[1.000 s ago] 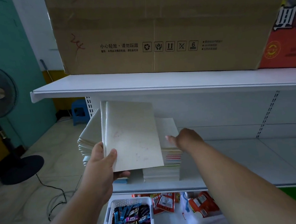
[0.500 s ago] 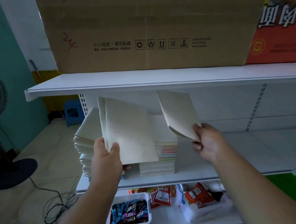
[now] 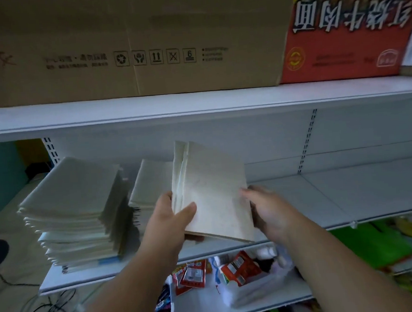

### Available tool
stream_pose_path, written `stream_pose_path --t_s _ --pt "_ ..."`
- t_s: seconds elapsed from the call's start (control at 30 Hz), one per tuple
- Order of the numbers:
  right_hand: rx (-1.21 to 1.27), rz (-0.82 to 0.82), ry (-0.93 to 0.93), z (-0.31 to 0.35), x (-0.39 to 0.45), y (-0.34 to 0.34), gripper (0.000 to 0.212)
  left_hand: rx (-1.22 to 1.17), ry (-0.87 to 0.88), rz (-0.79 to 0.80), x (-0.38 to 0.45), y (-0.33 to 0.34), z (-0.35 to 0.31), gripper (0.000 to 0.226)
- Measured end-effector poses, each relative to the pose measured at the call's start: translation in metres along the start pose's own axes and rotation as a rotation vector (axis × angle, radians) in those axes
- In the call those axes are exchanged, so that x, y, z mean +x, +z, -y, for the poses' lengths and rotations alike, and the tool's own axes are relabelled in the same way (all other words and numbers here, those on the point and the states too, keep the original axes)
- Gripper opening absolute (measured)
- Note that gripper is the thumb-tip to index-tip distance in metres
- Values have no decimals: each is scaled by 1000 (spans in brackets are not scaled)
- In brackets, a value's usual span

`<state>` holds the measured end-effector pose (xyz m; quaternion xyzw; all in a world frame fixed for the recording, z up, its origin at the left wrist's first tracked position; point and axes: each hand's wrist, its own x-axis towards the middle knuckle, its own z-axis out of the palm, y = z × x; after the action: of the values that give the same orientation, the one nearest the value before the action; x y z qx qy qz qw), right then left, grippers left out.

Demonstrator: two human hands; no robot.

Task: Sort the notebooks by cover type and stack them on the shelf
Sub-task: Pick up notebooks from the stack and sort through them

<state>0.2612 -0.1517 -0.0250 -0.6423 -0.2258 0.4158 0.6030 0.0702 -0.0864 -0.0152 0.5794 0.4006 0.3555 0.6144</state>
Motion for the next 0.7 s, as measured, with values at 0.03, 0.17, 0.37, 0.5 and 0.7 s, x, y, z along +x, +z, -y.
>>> stream_pose_path --t_s 0.03,0.17,0.37,0.5,0.7 --pt "70 9 4 8 10 -19 33 20 4 37 2 14 3 26" --pt "184 -60 -28 31 52 -87 30 174 47 136 13 84 22 17" --pt "-21 -121 -235 40 102 -161 32 524 73 121 51 177 51 12" --pt "-241 -71 -413 38 116 -178 36 421 47 -17 79 210 70 21" --pt "-262 -4 -426 16 143 -179 43 311 43 -144 110 231 98 26"
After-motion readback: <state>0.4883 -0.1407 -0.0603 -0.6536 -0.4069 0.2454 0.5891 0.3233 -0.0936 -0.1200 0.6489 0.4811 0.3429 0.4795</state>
